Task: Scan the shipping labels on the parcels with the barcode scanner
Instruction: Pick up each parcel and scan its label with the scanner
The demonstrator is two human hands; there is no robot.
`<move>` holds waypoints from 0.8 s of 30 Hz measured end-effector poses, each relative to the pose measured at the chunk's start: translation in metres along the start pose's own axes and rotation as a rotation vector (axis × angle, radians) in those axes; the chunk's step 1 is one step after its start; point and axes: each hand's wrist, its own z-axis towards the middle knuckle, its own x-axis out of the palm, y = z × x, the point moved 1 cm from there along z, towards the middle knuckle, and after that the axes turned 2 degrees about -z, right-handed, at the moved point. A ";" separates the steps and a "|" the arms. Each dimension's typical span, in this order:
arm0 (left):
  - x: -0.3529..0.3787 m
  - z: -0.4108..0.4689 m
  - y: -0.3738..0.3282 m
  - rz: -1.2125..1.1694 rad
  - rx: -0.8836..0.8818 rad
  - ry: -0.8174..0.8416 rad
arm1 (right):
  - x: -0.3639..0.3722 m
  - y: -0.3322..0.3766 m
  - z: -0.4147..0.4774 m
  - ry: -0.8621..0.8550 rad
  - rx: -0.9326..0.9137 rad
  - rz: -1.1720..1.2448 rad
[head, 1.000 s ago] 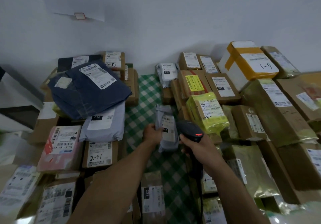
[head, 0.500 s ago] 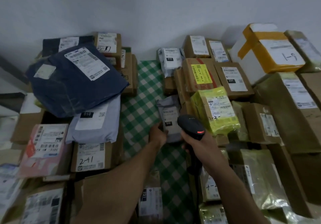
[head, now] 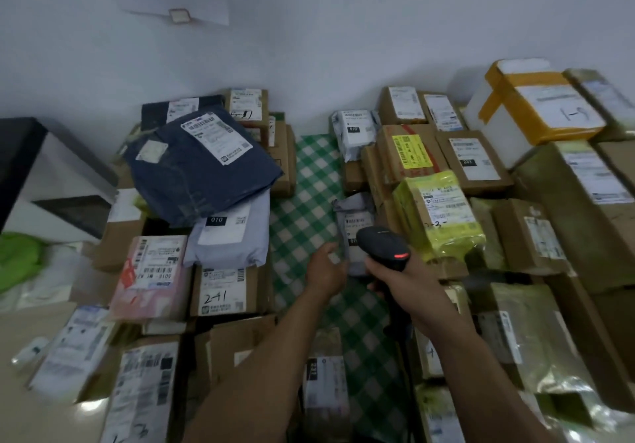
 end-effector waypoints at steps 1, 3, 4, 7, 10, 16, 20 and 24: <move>-0.006 -0.017 0.005 0.012 0.038 -0.012 | 0.002 0.000 -0.007 0.008 -0.013 0.002; -0.015 -0.050 0.021 -0.014 0.103 -0.028 | 0.004 -0.002 -0.022 0.003 -0.024 0.018; -0.019 -0.068 0.029 -0.002 0.138 -0.027 | 0.006 -0.004 -0.030 -0.001 -0.023 0.026; -0.021 -0.114 0.048 0.060 0.235 -0.019 | 0.010 -0.012 -0.056 -0.018 -0.023 0.063; -0.010 -0.136 0.060 0.191 0.241 0.026 | 0.011 -0.024 -0.079 -0.034 -0.016 0.070; 0.007 -0.146 0.063 0.863 0.163 0.208 | -0.001 -0.044 -0.116 -0.065 -0.009 0.056; 0.017 -0.146 0.072 0.727 0.147 0.108 | -0.011 -0.054 -0.133 -0.079 -0.016 0.058; 0.029 -0.153 0.078 0.582 0.067 0.005 | -0.014 -0.060 -0.144 -0.089 -0.020 0.058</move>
